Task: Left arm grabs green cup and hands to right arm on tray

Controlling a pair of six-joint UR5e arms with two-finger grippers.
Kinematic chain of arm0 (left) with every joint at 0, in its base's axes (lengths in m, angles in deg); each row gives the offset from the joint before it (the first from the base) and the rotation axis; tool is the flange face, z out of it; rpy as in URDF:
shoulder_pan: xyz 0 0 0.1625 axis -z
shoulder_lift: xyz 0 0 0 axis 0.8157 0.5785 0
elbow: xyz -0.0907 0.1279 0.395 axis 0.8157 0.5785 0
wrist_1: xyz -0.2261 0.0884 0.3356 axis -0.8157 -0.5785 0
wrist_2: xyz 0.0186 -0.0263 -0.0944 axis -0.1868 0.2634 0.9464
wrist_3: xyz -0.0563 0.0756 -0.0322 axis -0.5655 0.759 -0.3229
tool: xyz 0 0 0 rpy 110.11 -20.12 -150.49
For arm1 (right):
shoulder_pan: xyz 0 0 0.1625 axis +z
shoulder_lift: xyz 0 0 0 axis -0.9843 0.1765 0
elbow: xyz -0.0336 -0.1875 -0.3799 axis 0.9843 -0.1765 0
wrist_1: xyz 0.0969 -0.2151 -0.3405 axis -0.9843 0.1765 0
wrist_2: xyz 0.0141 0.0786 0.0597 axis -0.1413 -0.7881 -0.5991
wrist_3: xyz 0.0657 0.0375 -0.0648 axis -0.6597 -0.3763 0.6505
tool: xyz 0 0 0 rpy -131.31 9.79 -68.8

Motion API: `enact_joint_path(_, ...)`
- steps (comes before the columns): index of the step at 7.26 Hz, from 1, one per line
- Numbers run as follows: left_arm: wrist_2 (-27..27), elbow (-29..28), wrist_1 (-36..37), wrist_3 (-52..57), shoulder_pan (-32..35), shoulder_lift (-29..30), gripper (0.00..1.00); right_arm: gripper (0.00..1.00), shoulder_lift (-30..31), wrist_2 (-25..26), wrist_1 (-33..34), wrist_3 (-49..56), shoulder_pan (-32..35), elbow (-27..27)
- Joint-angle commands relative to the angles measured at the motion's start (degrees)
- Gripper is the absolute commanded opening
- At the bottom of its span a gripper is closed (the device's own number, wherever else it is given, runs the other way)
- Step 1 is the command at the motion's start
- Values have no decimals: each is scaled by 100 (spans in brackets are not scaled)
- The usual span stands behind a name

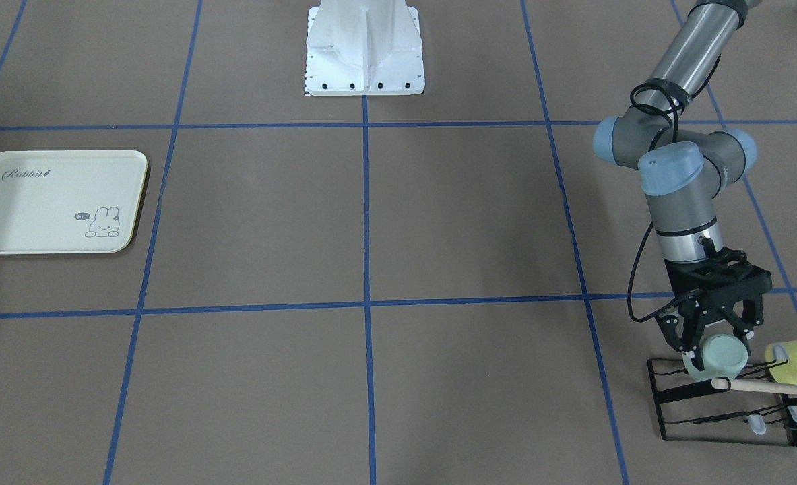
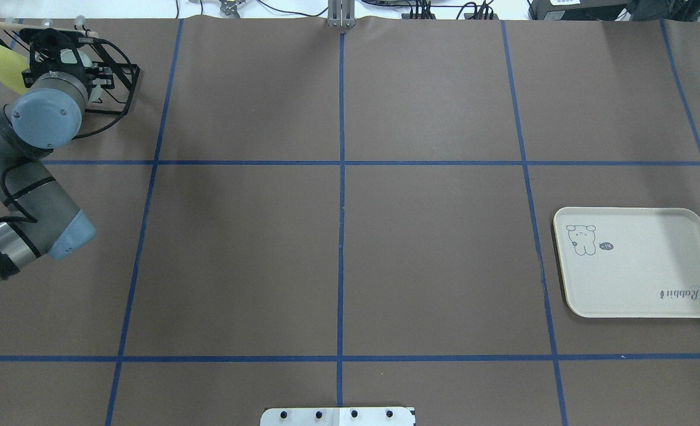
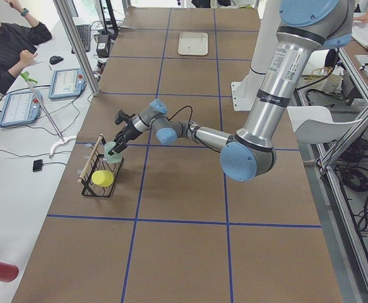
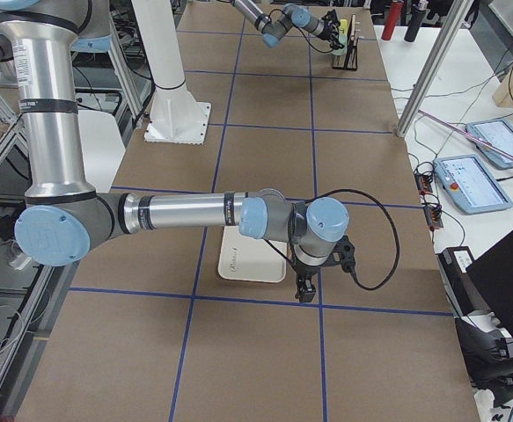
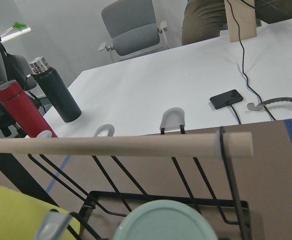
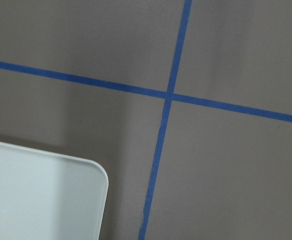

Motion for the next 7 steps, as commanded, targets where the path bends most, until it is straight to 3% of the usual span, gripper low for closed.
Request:
enact_joint_path(1, 8, 8, -3, 9, 94, -4, 49, 100, 3, 0, 0, 0, 0, -3)
enact_joint_path(3, 17, 61, -12, 261, 225, 31, 43, 100, 3, 0, 0, 0, 0, -3)
enact_joint_path(7, 79, 105, -12, 369, 305, 128, 44, 100, 3, 0, 0, 0, 0, 6)
